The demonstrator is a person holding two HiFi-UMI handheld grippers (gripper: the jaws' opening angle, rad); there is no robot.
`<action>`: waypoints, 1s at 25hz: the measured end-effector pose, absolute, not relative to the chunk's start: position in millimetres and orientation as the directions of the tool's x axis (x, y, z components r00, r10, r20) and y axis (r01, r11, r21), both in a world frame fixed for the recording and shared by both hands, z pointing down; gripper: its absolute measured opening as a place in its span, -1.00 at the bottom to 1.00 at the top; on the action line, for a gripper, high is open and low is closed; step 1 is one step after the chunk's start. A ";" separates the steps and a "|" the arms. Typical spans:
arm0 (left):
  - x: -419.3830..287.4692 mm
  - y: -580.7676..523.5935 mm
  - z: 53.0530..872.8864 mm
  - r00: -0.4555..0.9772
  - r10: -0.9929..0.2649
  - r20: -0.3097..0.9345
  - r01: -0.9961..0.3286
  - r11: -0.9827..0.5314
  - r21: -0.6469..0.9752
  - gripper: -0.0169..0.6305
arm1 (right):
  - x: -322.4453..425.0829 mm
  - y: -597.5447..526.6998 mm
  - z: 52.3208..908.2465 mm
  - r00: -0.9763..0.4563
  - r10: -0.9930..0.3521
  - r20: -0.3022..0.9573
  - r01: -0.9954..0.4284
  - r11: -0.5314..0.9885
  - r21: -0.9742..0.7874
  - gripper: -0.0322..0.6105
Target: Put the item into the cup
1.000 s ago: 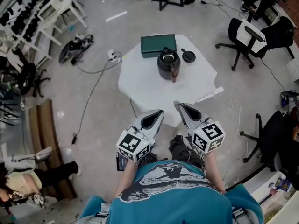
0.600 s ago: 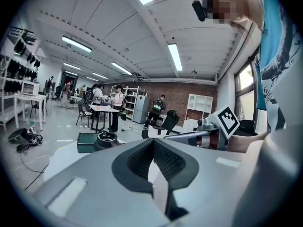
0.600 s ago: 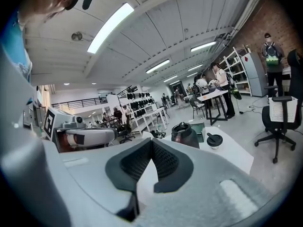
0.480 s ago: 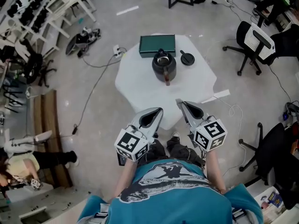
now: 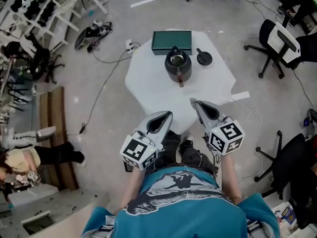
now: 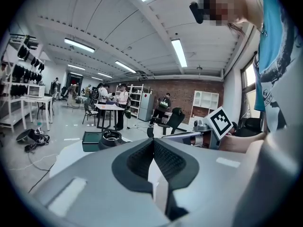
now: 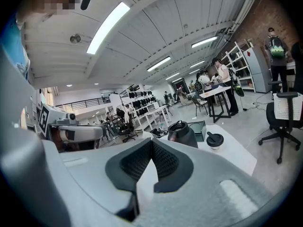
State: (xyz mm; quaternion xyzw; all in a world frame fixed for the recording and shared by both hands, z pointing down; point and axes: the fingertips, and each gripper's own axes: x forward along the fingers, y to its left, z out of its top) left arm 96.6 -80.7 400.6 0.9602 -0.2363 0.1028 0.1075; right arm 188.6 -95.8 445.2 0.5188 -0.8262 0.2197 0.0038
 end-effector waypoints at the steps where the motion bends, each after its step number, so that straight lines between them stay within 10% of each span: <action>1: 96.1 -83.0 401.7 0.868 -0.430 0.249 -0.474 -0.866 0.158 -0.91 | 188.0 -99.4 444.2 -0.462 -0.855 0.234 -0.860 0.368 -0.354 -0.89; 25: 100.2 -208.4 398.4 0.918 -0.349 0.191 -0.380 -0.910 0.164 -0.91 | 194.3 -232.1 431.0 -0.383 -0.876 0.293 -0.918 0.326 -0.225 -0.89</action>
